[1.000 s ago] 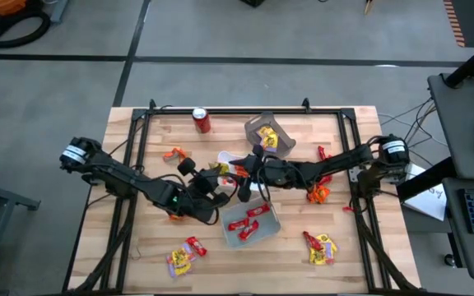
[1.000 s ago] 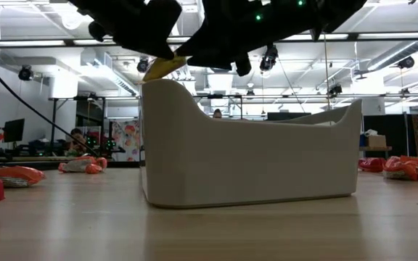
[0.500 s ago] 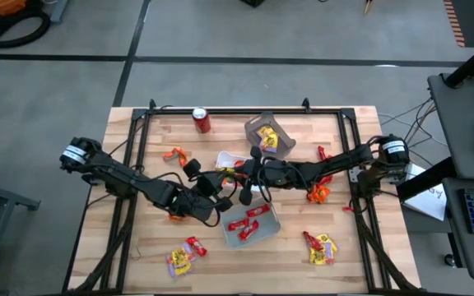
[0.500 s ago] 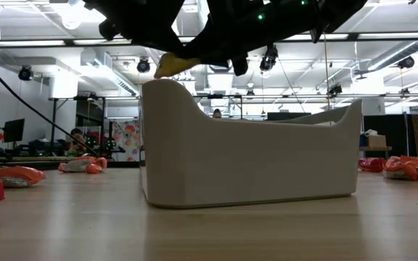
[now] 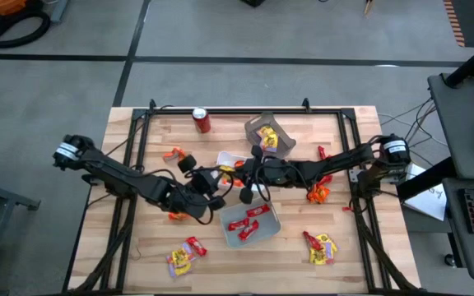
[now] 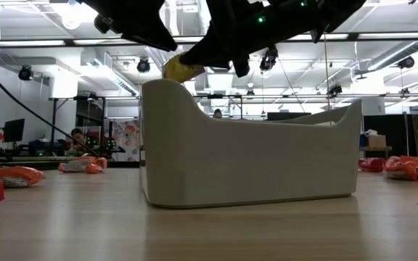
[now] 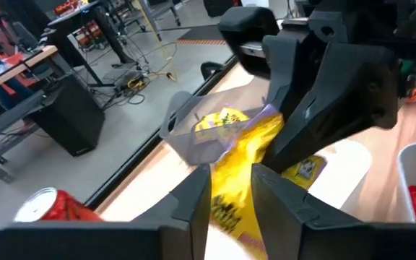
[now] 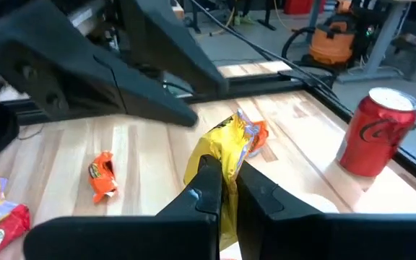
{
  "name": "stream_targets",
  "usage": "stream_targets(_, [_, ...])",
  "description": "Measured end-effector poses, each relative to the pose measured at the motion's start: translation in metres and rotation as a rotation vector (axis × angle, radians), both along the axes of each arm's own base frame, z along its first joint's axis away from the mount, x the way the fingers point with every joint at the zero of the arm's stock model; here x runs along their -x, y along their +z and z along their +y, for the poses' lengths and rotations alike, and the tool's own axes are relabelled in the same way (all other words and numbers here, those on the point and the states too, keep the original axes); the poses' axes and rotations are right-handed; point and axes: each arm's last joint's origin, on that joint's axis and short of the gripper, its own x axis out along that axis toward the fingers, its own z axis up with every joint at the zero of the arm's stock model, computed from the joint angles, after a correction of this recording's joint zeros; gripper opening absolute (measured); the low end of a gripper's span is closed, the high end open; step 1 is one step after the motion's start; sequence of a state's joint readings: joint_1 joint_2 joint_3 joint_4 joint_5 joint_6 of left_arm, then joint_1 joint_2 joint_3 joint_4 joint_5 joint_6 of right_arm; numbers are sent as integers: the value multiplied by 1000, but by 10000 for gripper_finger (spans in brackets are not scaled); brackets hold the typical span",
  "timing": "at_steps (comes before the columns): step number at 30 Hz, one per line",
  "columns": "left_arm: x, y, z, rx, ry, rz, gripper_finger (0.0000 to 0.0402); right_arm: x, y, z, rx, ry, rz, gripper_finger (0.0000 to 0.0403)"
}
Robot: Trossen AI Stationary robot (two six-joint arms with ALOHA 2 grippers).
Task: Sort candy
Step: Put the yellow candy pack into the black bin
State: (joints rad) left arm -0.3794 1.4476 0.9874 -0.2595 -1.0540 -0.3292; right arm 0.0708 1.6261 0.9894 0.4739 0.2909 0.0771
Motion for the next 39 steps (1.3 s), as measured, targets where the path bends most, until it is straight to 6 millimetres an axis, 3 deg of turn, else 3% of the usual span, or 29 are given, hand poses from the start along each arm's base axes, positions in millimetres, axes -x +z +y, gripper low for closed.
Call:
stream_targets(6, [20, 12, 7, 40, -45, 67, 105, 12, 9, -20, 94, -179, 109, 12])
stream_targets(11, [36, 20, 10, 138, -130, 120, 107, 29, 18, -61, 210, -511, 402, 12])
stream_targets(16, [42, 25, 12, 173, -152, 119, 107, 48, 16, -116, 62, -710, 598, 12])
stream_targets(22, [42, 23, 12, 171, -149, 132, 107, 59, -1, -157, -107, -680, 688, 12])
stream_targets(29, [41, 17, 11, 168, -152, 180, 107, 59, -6, -161, -117, -693, 695, 33])
stream_targets(39, [42, 15, 9, 231, -218, 222, 107, 53, -1, -158, -170, -593, 666, 157])
